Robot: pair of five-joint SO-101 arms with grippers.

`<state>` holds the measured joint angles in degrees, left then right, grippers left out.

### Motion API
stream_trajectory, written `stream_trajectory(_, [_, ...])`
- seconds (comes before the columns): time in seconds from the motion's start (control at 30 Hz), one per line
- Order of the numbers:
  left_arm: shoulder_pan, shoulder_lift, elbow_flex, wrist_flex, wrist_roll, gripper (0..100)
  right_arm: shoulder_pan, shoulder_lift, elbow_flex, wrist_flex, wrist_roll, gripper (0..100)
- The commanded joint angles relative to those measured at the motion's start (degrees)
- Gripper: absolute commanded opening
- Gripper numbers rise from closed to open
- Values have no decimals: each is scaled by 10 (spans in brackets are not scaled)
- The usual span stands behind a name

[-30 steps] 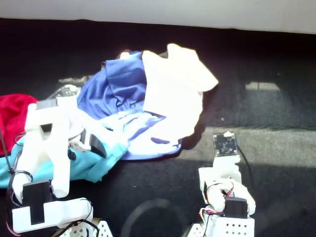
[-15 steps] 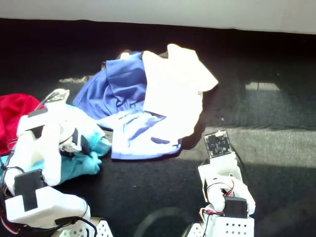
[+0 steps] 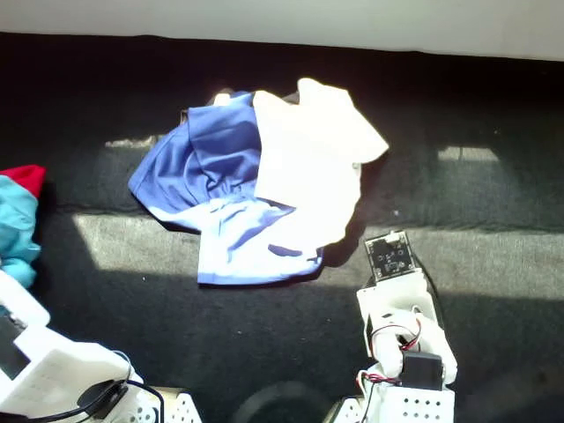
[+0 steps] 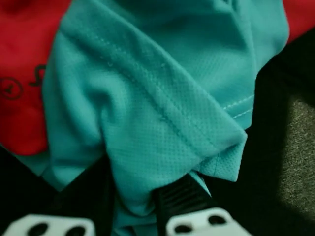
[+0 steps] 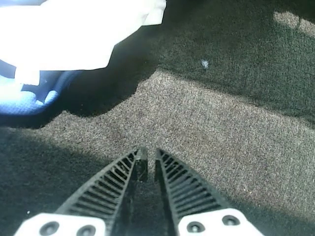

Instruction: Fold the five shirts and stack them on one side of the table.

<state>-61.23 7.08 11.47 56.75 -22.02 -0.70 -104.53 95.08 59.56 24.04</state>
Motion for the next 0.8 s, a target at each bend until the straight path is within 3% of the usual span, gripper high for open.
stream_trajectory(0.0, [-15,6,-82,-3,4,10,7,0,-84,3,2,171])
stream_trajectory(0.1, [-12,19,-161,39,48,36,7,16,-164,23,-5,172])
stream_trajectory(0.27, [6,90,-377,179,72,155,7,155,-291,31,-5,160])
stream_trajectory(0.53, [16,298,-762,292,71,164,7,348,-457,85,-5,162])
stream_trajectory(0.67, [60,330,-916,382,74,165,7,349,-487,102,-5,177])
stream_trajectory(0.77, [127,329,-976,443,76,165,7,350,-488,103,-5,263])
